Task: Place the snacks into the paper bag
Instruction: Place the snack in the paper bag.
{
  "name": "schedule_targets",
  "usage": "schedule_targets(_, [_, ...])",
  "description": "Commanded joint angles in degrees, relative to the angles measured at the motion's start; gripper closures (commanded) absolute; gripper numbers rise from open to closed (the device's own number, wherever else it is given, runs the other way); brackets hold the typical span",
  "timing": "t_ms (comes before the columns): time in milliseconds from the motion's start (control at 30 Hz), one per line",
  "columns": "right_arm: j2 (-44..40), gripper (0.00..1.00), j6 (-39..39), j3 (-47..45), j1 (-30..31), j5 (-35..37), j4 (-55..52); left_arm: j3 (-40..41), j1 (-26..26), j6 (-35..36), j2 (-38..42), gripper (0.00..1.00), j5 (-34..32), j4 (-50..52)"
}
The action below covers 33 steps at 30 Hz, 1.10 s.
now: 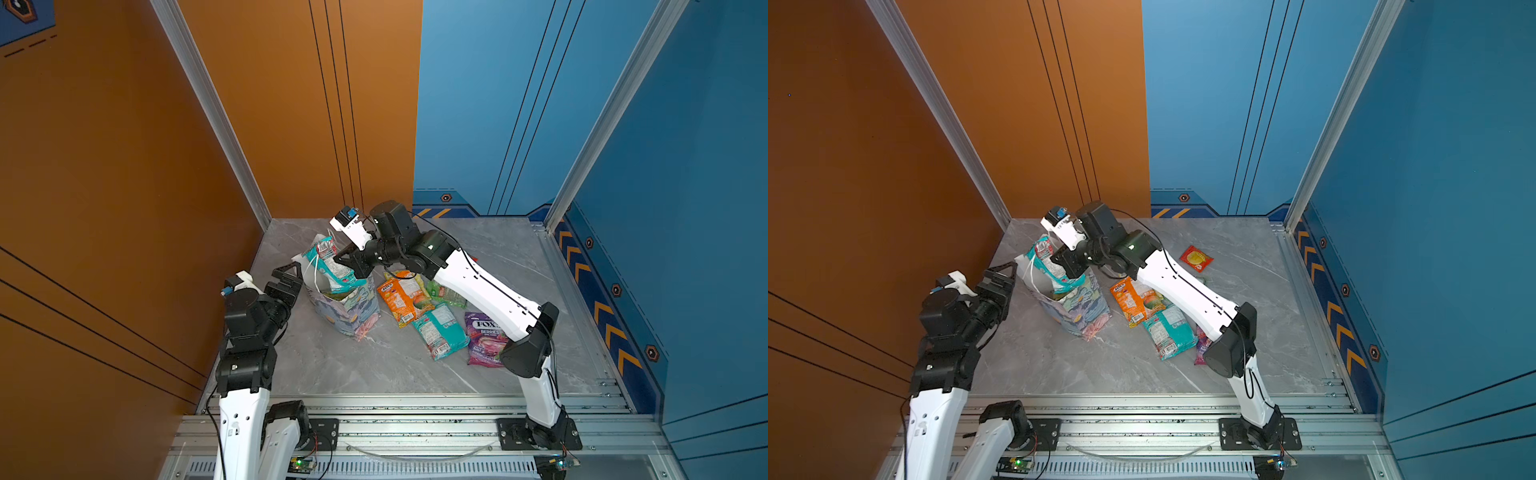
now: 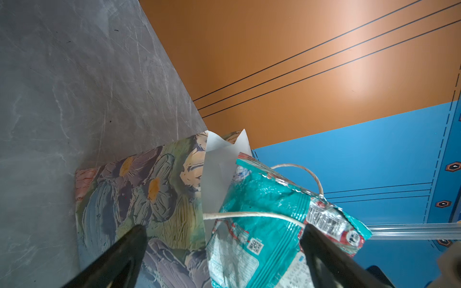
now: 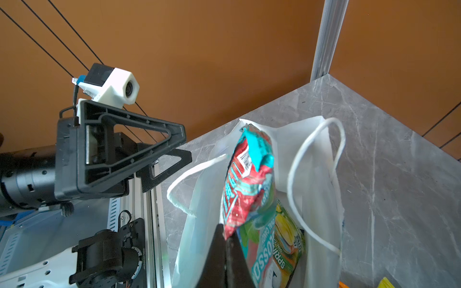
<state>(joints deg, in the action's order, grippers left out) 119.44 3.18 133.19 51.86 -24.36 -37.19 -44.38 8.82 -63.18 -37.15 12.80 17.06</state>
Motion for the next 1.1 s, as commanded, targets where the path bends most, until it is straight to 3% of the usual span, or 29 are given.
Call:
schedule_targets(0, [2.4, 1.00, -1.0, 3.5, 0.2, -2.2, -1.4, 0.7, 0.6, -0.4, 0.1, 0.02, 2.0, -1.6])
schedule_targets(200, [4.9, 0.97, 1.0, 6.0, -0.2, -3.2, -1.7, 0.9, 1.1, -0.4, 0.1, 0.02, 2.7, -1.4])
schedule_targets(333, [5.8, 0.69, 4.3, 8.6, -1.4, -2.7, -1.7, 1.1, 1.6, -0.3, 0.3, 0.02, 3.0, -1.3])
schedule_targets(433, [5.3, 0.59, 6.6, 11.4, -2.6, -2.0, -1.7, 1.4, 2.1, 0.0, 0.3, 0.02, 3.3, -1.1])
schedule_targets(600, [1.1, 0.56, 8.9, 11.5, -3.4, -1.1, -1.2, 2.1, 2.8, 0.2, 0.0, 0.02, 4.1, -1.3])
schedule_targets(767, [-3.6, 0.55, 10.4, 7.7, -4.6, 4.7, -4.1, 2.2, 3.5, 0.3, -0.2, 0.02, 5.3, -1.6])
schedule_targets(1067, [-1.2, 0.56, 10.1, 7.5, -4.3, 11.6, -14.2, 2.9, 4.1, -0.4, -1.2, 0.01, 7.0, -3.6])
